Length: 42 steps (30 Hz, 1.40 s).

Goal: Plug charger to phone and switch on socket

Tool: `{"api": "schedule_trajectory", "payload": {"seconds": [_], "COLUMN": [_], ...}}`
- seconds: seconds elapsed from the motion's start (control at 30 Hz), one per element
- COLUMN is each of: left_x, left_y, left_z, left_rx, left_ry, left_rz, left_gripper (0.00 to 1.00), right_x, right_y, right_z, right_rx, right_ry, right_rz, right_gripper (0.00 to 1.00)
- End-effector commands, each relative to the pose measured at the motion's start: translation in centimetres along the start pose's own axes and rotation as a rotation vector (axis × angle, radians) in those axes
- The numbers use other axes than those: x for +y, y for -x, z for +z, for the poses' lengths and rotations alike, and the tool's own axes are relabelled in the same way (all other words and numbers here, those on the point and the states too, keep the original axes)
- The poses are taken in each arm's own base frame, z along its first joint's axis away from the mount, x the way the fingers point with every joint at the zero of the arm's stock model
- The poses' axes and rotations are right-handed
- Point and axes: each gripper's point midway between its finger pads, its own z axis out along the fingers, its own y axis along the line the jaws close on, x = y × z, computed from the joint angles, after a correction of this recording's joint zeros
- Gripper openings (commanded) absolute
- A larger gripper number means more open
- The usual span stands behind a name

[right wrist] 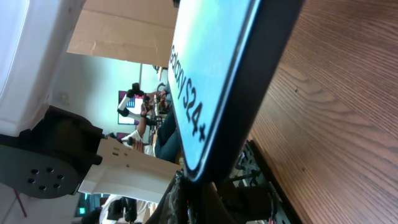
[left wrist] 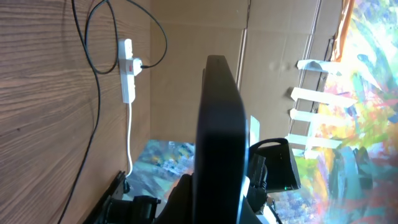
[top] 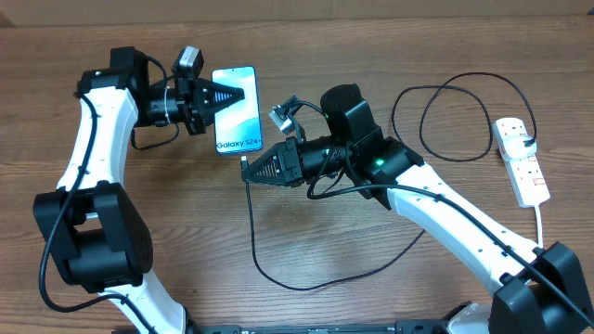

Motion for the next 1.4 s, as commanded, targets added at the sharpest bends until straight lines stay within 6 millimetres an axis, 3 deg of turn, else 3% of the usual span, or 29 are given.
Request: {"api": "schedule_trajectory", "payload": {"seconds": [0.0, 1.37], "left_x": [-2.0, -2.2], "left_y": [-0.8, -0.9], "left_z": [0.7, 1.0], "left_rx": [0.024, 0.034], "left_ry": [-0.037, -0.048], "left_rz": [0.037, 0.021], "left_gripper": [0.04, 0.04], "right_x": [0.4, -0.1], "right_y": [0.1, 1.1], "right_z": [0.2, -0.9], "right_rx": [-0.002, -0.034], "right_ry": [0.011, 0.004], "right_rz": [-0.018, -0.003], "right_gripper": [0.04, 0.04]}}
